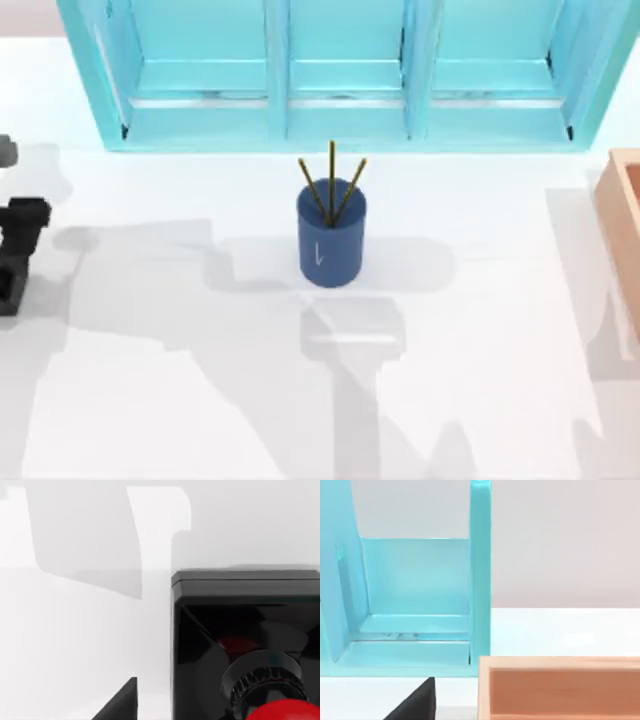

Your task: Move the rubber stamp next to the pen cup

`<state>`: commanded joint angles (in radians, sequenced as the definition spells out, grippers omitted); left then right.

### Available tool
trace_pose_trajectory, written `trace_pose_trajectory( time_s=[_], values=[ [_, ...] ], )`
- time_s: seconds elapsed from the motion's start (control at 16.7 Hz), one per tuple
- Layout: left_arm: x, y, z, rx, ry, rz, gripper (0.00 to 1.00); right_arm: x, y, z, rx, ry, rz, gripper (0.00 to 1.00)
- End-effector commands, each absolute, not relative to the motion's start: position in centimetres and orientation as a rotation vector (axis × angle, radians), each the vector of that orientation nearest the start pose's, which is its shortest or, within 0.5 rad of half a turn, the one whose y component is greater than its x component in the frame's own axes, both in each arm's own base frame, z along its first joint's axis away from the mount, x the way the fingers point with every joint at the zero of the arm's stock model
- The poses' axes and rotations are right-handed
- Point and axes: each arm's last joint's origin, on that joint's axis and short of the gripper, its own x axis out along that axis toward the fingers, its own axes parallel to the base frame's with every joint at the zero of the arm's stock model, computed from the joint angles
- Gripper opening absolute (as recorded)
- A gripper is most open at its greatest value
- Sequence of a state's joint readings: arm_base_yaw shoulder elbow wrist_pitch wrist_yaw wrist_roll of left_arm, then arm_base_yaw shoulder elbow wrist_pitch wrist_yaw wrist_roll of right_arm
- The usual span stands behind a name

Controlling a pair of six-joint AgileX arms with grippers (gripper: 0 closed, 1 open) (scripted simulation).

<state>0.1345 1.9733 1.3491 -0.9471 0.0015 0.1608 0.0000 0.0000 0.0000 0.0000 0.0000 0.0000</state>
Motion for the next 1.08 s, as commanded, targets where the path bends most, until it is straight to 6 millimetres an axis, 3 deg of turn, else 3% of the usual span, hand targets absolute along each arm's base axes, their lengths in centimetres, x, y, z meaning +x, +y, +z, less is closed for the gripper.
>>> trace_pose_trajectory(
  time_s=[0.54,1.08],
  values=[
    [35.94,5.15,14.91,0.015,1.571,-0.016,0.02,10.57,-0.12,16.00,0.000,0.000,0.000,1.00],
    [35.95,5.07,14.95,0.018,1.570,-0.019,0.00,10.57,-0.12,16.00,0.000,0.000,0.000,1.00]
  ],
)
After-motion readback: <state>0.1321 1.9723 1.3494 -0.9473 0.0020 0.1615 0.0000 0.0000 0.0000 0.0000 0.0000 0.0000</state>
